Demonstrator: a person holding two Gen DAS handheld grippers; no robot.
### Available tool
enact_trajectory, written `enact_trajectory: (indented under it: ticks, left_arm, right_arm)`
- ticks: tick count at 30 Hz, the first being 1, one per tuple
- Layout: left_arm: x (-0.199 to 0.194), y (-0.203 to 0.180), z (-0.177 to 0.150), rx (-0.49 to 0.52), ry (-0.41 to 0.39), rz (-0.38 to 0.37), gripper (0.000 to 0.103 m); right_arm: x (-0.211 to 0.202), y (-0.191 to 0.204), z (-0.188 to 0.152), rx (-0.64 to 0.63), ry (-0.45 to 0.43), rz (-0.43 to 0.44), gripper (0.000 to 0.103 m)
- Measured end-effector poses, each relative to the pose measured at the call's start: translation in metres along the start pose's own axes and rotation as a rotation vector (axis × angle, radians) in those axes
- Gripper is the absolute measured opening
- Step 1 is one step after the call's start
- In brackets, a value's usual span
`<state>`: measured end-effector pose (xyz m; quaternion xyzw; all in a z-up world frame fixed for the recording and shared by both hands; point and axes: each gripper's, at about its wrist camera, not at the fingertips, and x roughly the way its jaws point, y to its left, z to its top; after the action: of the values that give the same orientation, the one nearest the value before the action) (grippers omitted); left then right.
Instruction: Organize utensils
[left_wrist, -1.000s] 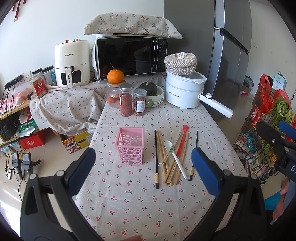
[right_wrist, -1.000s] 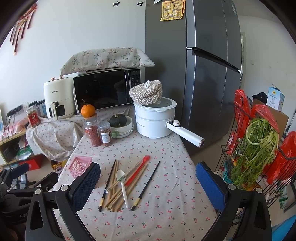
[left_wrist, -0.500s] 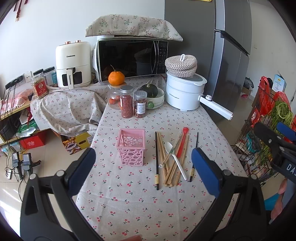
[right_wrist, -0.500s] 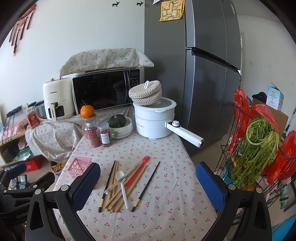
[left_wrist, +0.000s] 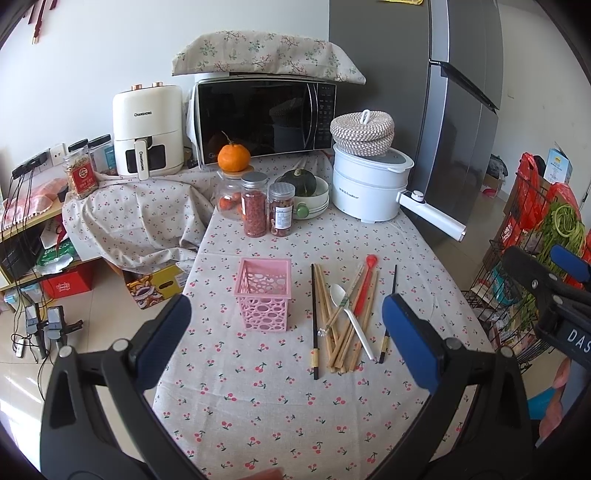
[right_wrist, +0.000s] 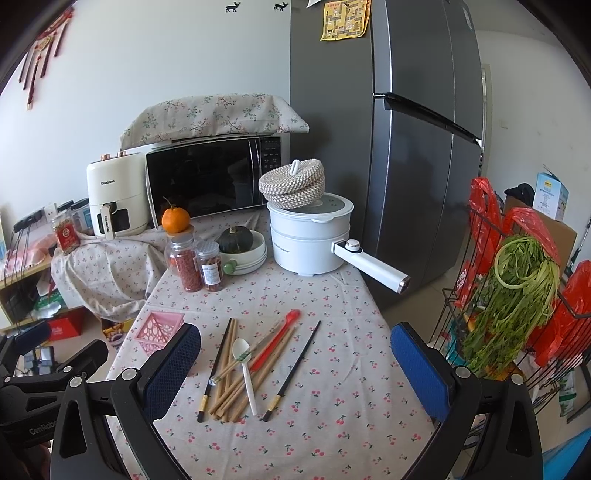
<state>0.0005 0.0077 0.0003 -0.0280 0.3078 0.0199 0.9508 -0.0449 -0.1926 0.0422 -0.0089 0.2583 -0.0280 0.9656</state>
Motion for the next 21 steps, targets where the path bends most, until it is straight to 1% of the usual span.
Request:
enact_trajectory:
  ticks: [21]
  left_arm:
    - [-0.0011,0.0002,0.0021,0.004,0.003,0.003,0.103]
  right_arm:
    - [0.0021,-0.0021,0.0002,0.000,0.003,-0.004,0.103]
